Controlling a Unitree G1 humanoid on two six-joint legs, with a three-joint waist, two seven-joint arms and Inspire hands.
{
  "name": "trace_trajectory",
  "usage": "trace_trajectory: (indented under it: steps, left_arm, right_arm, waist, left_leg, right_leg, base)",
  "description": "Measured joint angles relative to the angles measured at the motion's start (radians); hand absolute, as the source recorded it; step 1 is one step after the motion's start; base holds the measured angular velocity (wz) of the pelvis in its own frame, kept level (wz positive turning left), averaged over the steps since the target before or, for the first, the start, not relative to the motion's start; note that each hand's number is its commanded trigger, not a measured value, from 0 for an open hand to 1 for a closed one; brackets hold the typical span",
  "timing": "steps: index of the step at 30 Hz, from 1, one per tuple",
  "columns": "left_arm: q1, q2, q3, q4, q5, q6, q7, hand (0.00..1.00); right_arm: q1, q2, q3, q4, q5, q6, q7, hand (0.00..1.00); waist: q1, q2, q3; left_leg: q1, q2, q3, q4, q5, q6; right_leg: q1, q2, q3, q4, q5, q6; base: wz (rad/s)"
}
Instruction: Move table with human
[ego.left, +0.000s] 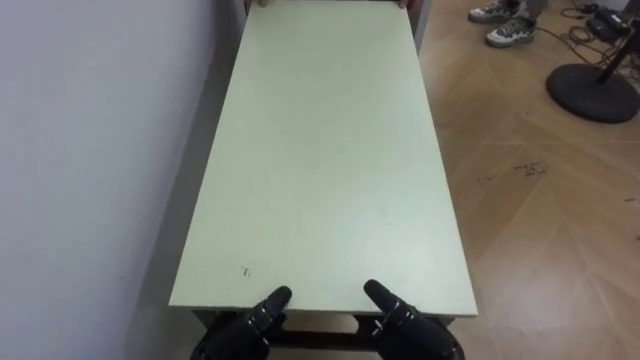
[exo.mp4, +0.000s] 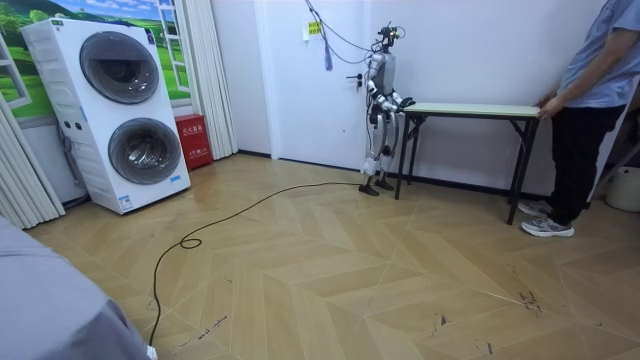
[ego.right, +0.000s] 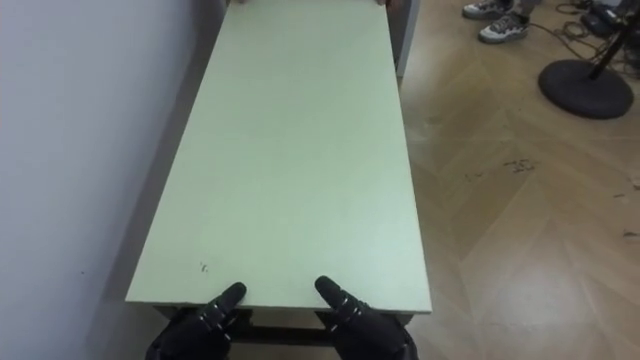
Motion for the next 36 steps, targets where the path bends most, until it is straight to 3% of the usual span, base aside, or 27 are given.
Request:
trace_trajectory:
  steps: [4,10,12,16,18,24,26,27,30,36]
  left_arm:
    - [-0.007,0.017,-0.036,-0.085,0.003,0.010,-0.031,0.00]
    - [-0.001,0.015,-0.090,-0.201,-0.001,0.037,-0.062,0.00]
    - [0.010,0.039,-0.090,-0.222,0.001,0.059,-0.069,0.00]
    - [0.011,0.057,-0.090,-0.234,0.018,0.074,-0.075,0.00]
    - [0.014,0.085,-0.100,-0.256,0.032,0.084,-0.075,0.00]
    - [0.055,0.147,-0.106,-0.296,0.075,0.084,-0.121,0.00]
    - [0.056,0.169,-0.107,-0.293,0.116,0.083,-0.138,0.00]
    - [0.060,0.188,-0.109,-0.289,0.137,0.081,-0.142,0.00]
    - [0.068,0.206,-0.109,-0.212,0.160,0.077,-0.139,0.00]
    - [0.074,0.179,-0.110,-0.012,0.227,0.074,-0.026,0.00]
  right_arm:
    - [-0.032,-0.002,0.003,-0.004,-0.004,0.000,0.046,0.00]
    - [-0.039,-0.002,0.010,-0.017,-0.040,-0.002,0.082,0.00]
    - [-0.027,-0.013,0.010,-0.033,-0.081,0.003,0.095,0.00]
    - [-0.021,-0.035,0.002,-0.038,-0.118,0.003,0.106,0.00]
    - [-0.019,-0.047,0.005,-0.039,-0.147,0.003,0.124,0.00]
    - [0.005,-0.098,0.031,-0.048,-0.242,-0.022,0.214,0.00]
    - [0.006,-0.118,0.042,-0.047,-0.266,-0.021,0.220,0.00]
    - [0.011,-0.129,0.044,-0.043,-0.282,-0.020,0.223,0.00]
    - [0.032,-0.140,0.043,-0.038,-0.345,-0.019,0.219,0.00]
    - [0.030,-0.139,0.043,0.168,-0.393,-0.019,0.116,0.00]
  waist:
    - [-0.001,0.007,-0.0035]
    - [-0.005,0.007,-0.0037]
    - [-0.007,0.010,-0.0051]
    - [-0.006,0.011,-0.0051]
    - [-0.005,0.010,-0.0053]
    - [-0.005,0.009,-0.0062]
    - [-0.005,0.006,-0.0053]
    - [-0.005,0.002,-0.0093]
    - [-0.003,-0.005,-0.0119]
    - [-0.004,-0.007,-0.0115]
  left_leg:
    - [-0.029,-0.003,-0.003,0.007,0.000,0.000]
    - [-0.032,-0.001,0.006,0.011,-0.003,0.004]
    - [-0.043,0.003,0.009,0.035,-0.018,0.007]
    - [-0.044,0.003,0.010,0.041,-0.028,0.007]
    - [-0.042,0.003,0.010,0.039,-0.026,0.011]
    - [-0.037,0.005,0.022,0.029,-0.026,0.012]
    - [-0.027,0.005,0.020,0.026,-0.027,0.011]
    - [-0.020,0.005,0.018,0.024,-0.030,0.006]
    - [0.016,0.004,0.008,0.006,-0.031,0.004]
    - [0.033,-0.001,-0.007,0.003,-0.028,-0.001]
  right_leg:
    - [-0.037,-0.004,0.003,0.037,-0.007,-0.001]
    - [-0.035,-0.004,0.001,0.034,-0.008,-0.003]
    - [-0.035,0.000,0.001,0.034,-0.010,-0.005]
    - [-0.036,0.001,0.004,0.036,-0.011,-0.004]
    - [-0.036,-0.001,0.002,0.037,-0.011,-0.004]
    - [-0.035,-0.001,0.008,0.033,-0.011,-0.005]
    - [-0.021,-0.001,0.003,0.032,-0.011,-0.005]
    - [-0.015,-0.001,0.002,0.032,-0.011,-0.005]
    - [0.012,0.000,0.001,0.030,-0.011,-0.005]
    - [0.033,0.000,-0.008,0.015,-0.011,-0.005]
  base:
    - [0.00]
    - [-0.01]
    - [-0.05]
    - [-0.01]
    - [0.00]
    - [-0.04]
    - [0.02]
    - [0.00]
    - [0.00]
    - [0.07]
